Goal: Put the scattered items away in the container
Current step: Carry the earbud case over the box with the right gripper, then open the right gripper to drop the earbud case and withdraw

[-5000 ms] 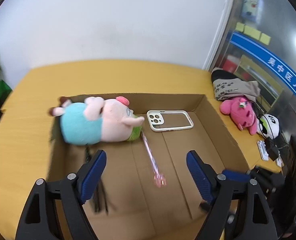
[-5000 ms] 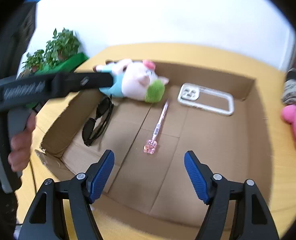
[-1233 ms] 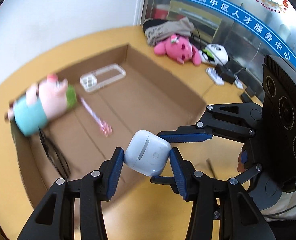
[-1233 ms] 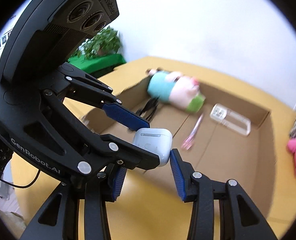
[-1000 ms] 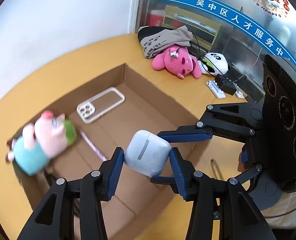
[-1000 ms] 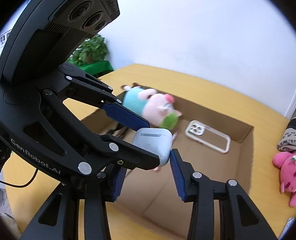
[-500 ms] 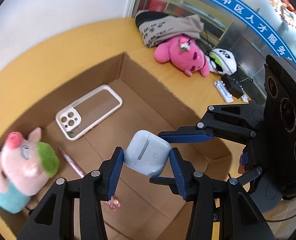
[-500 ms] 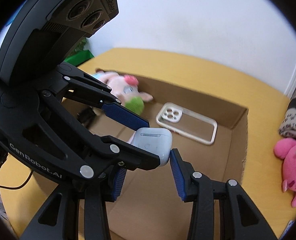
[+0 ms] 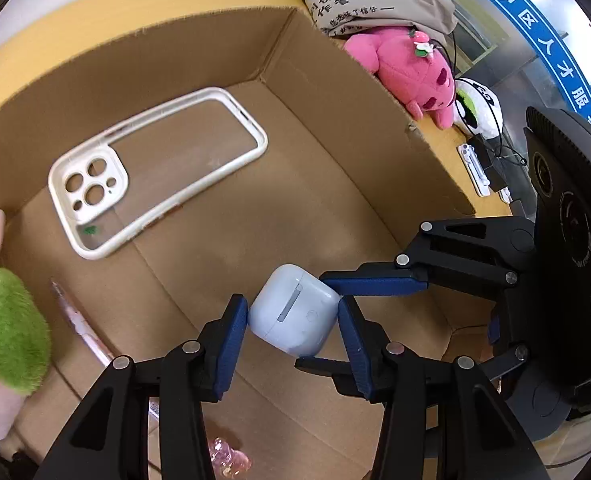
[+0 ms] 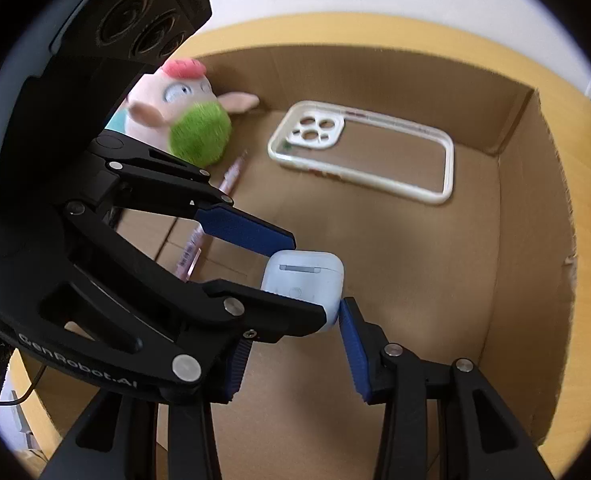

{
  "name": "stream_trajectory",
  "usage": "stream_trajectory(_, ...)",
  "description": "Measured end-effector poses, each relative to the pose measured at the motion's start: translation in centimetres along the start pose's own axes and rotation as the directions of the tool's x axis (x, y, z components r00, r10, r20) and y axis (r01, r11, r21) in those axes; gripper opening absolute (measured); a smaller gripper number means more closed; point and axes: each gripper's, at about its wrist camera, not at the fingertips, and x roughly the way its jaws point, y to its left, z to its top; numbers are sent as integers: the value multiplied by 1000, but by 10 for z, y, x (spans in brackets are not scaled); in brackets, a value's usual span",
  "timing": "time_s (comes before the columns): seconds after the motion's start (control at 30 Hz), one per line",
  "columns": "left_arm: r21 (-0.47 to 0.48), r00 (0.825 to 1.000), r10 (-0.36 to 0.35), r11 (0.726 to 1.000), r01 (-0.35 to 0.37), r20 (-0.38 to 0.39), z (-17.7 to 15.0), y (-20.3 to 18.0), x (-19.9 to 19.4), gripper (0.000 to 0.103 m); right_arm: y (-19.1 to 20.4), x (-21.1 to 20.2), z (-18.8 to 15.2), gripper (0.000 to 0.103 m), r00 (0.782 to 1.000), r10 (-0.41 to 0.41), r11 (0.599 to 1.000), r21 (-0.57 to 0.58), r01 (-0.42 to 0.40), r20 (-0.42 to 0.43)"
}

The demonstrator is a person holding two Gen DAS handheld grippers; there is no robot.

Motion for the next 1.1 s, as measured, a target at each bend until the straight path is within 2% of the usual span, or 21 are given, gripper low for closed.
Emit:
stream_trajectory(0.17, 2, 999, 38, 999, -38, 9, -1, -6, 1, 50, 0, 4, -5, 43, 999, 5, 1000, 18, -4, -33)
stream_trajectory(0.3, 3, 995, 74, 997, -74, 68, -8, -17, -19, 63, 6, -8, -12, 46, 1000, -5, 1000, 19, 5, -3)
stream_trajectory(0.4, -10, 982, 105, 994, -105, 154, -24, -29, -50, 66, 15, -35, -27, 58, 996, -49, 999, 19, 48, 74)
stream_trajectory(0.47, -26, 957, 155, 988, -153, 245, -45, -39, -80, 79, 24, -53, -39, 65, 990, -65, 998, 26, 63, 125)
stream_trajectory(0.53, -45, 919, 221, 975, -218, 328, -71, -48, -108, 86, 39, -78, -64, 71, 977, -79, 997, 28, 75, 197)
stream_trajectory(0.57, -62, 886, 273, 961, -270, 376, -92, -54, -125, 89, 46, -87, -75, 72, 971, -81, 997, 32, 76, 225)
stream_trajectory(0.6, -76, 863, 308, 950, -303, 401, -106, -58, -134, 91, 50, -95, -84, 72, 965, -83, 996, 41, 75, 250)
stream_trajectory(0.67, -146, 785, 410, 910, -388, 464, -147, -65, -155, 102, 65, -107, -109, 72, 944, -99, 994, 66, 82, 314)
stream_trajectory(0.7, -175, 757, 439, 896, -408, 484, -161, -68, -158, 103, 69, -111, -118, 72, 933, -116, 992, 80, 94, 340)
stream_trajectory(0.73, -219, 717, 471, 880, -421, 514, -186, -72, -161, 103, 73, -112, -129, 73, 920, -143, 988, 101, 114, 365)
stream_trajectory(0.8, -291, 676, 513, 858, -423, 529, -216, -76, -157, 103, 79, -111, -148, 73, 893, -185, 980, 142, 138, 410)
stream_trajectory(0.83, -344, 647, 548, 837, -427, 530, -236, -75, -153, 103, 81, -107, -154, 73, 885, -205, 976, 157, 151, 418)
stream_trajectory(0.9, -409, 606, 595, 804, -432, 528, -260, -70, -144, 103, 85, -96, -162, 73, 869, -238, 969, 171, 180, 433)
stream_trajectory(0.97, -478, 557, 653, 757, -446, 513, -280, -71, -131, 103, 90, -93, -170, 73, 856, -262, 964, 167, 208, 445)
stream_trajectory(1.0, -497, 532, 677, 735, -460, 509, -286, -73, -126, 103, 93, -87, -172, 74, 839, -278, 960, 164, 226, 467)
stream_trajectory(1.03, -514, 494, 703, 711, -479, 512, -293, -74, -120, 103, 95, -85, -175, 75, 816, -296, 955, 165, 246, 497)
stream_trajectory(1.07, -524, 467, 721, 693, -495, 512, -297, -74, -114, 103, 96, -84, -176, 75, 802, -305, 952, 168, 254, 514)
stream_trajectory(1.1, -528, 452, 730, 683, -505, 512, -301, -75, -110, 103, 95, -83, -178, 77, 791, -307, 952, 176, 251, 529)
